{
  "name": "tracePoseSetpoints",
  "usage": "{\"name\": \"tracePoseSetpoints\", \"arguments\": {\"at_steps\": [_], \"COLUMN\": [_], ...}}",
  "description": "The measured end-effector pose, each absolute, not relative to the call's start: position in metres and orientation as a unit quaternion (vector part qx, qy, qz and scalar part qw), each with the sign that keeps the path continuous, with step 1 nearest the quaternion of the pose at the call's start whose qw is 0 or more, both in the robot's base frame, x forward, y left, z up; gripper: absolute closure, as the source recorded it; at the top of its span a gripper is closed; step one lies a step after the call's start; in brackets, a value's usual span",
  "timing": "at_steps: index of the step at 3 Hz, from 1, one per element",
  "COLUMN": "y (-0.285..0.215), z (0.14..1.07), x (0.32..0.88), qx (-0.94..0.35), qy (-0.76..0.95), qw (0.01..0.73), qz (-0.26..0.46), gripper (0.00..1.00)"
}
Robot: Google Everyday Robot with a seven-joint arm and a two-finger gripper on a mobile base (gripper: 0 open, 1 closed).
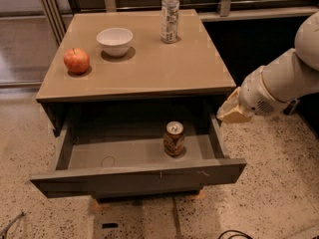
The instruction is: Pick orange can from top drawer and place on counter
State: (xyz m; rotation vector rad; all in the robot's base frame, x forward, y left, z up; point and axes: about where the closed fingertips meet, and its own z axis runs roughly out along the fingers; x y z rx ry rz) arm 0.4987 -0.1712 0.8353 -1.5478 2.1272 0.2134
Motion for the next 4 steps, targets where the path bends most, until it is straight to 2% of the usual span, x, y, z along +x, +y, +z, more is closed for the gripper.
{"name": "tracePoseSetpoints", "arguments": {"at_steps": [1, 2, 3, 4], "y": [-0.171, -0.151, -0.133, -0.12], "z": [0.826, 0.798, 0.782, 0.768], "x": [0.496, 0.497, 0.5, 0.506], "qx": [-0.563, -0.555, -0.547, -0.536], "qy": [0.783, 0.78, 0.777, 0.772], "qw": [0.251, 0.262, 0.279, 0.301], "qz": [0.085, 0.12, 0.142, 0.161], "gripper": [0.88, 0.57, 0.34, 0.33]}}
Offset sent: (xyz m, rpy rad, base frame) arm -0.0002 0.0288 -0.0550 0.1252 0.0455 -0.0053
